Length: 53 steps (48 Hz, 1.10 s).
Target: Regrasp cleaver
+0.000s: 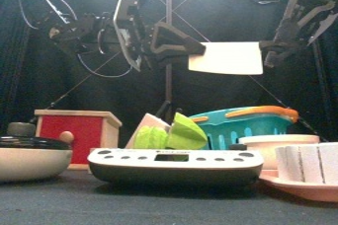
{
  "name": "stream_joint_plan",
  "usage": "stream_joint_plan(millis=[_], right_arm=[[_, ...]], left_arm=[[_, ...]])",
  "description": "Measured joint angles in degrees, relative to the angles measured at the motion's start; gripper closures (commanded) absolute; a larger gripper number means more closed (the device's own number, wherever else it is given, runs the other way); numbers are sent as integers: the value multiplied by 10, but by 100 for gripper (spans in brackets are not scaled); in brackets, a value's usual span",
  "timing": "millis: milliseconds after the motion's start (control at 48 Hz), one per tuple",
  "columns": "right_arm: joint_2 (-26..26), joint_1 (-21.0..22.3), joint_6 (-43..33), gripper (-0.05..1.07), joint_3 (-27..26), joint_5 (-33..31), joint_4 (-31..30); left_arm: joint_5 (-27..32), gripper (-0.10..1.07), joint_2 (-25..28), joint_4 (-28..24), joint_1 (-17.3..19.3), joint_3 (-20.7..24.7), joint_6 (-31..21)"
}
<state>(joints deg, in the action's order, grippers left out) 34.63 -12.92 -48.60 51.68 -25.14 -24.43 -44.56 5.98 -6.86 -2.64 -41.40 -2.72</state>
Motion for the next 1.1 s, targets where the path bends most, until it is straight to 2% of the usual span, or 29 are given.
stream_joint_plan(millis=[167,417,1104], right_arm=[[1,0,0,43,3,-1,11],[4,1,2,58,2,-20,25],[13,-1,3,60,14,-45,42]], left_arm=[[0,69,2,8,0,3,-2],[0,69,10,14,0,11,-3],[39,69,36,17,-11,40,-4]])
